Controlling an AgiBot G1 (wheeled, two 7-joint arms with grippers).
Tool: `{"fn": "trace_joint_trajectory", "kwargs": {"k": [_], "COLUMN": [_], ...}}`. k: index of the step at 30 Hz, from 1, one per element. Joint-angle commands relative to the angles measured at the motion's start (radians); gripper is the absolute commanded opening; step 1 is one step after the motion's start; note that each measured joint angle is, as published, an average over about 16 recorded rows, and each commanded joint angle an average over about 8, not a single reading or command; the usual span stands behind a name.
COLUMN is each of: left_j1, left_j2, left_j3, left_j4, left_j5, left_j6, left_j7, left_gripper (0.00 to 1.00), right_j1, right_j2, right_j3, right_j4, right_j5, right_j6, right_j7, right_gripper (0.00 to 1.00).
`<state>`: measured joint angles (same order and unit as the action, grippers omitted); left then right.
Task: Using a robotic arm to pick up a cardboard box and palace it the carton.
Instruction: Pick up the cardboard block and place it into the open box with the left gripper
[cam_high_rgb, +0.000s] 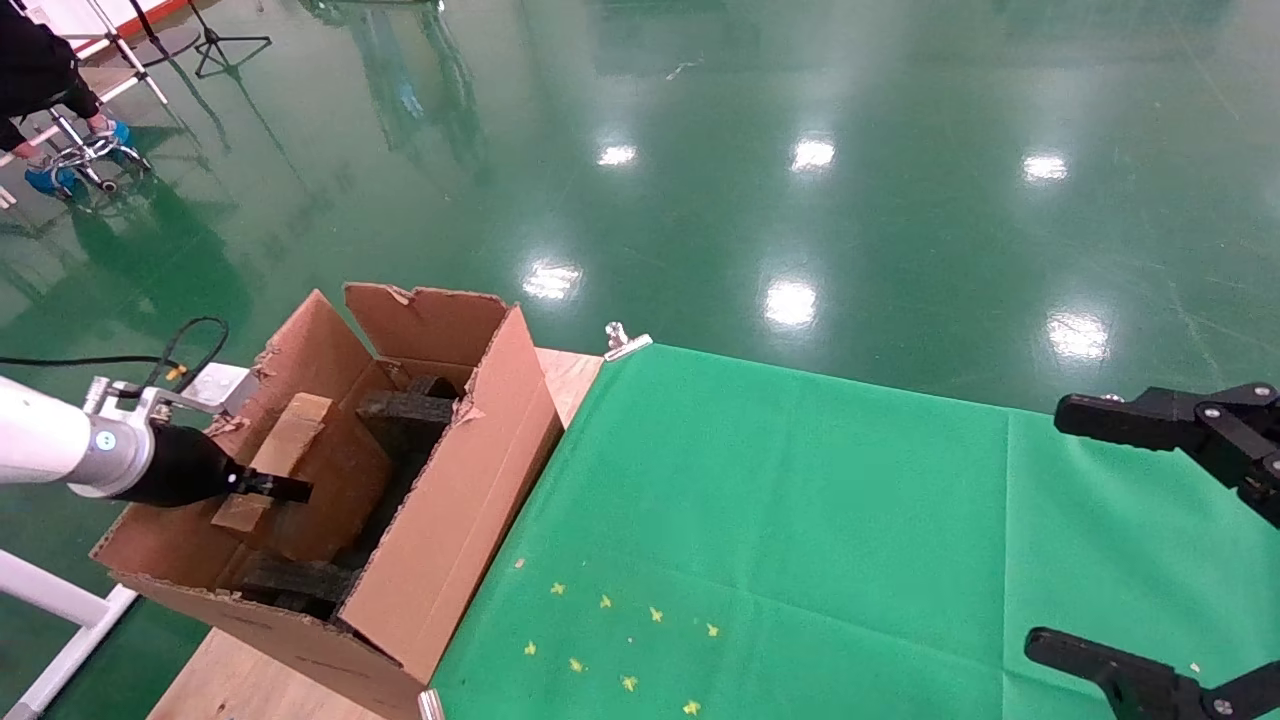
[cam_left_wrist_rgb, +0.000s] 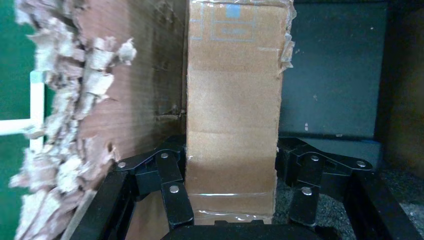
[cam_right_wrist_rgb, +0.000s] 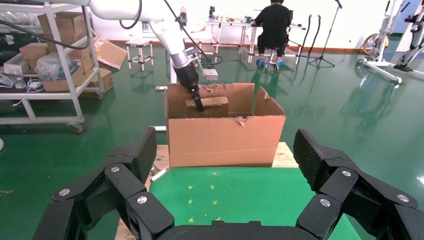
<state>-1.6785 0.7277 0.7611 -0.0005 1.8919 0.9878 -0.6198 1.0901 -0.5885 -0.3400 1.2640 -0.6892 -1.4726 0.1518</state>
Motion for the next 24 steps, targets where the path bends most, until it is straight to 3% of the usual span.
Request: {"fn": "trace_joint_trajectory", "kwargs": {"k": [1,13,21,24], "left_j1": [0.005,0.040,0.047,0.048], "left_j2": [0.006,0.040,0.054,0.055], "left_j3": [0.001,0.010,0.016,0.016], "left_j4": [0.004,0.014,0.018,0.018], "left_j5": [0.002,0.014,0.021,0.022], "left_j6": [-0.008,-0.041,-0.065,-0.067], "left_j7": [-0.006,-0.037,-0.062,-0.063], "left_gripper": [0.00,0.02,0.99,1.00], "right_j1": [0.000,0.000,0.000,0.000], "right_j2": [0.000,0.000,0.000,0.000], "right_j3": [0.000,0.000,0.000,0.000], "right_j4": [0.000,0.000,0.000,0.000], "right_j5": [0.000,0.000,0.000,0.000], "right_j6": [0.000,0.000,0.000,0.000], "right_j7": [0.000,0.000,0.000,0.000], "right_gripper": [1.00,1.00,1.00,1.00]}}
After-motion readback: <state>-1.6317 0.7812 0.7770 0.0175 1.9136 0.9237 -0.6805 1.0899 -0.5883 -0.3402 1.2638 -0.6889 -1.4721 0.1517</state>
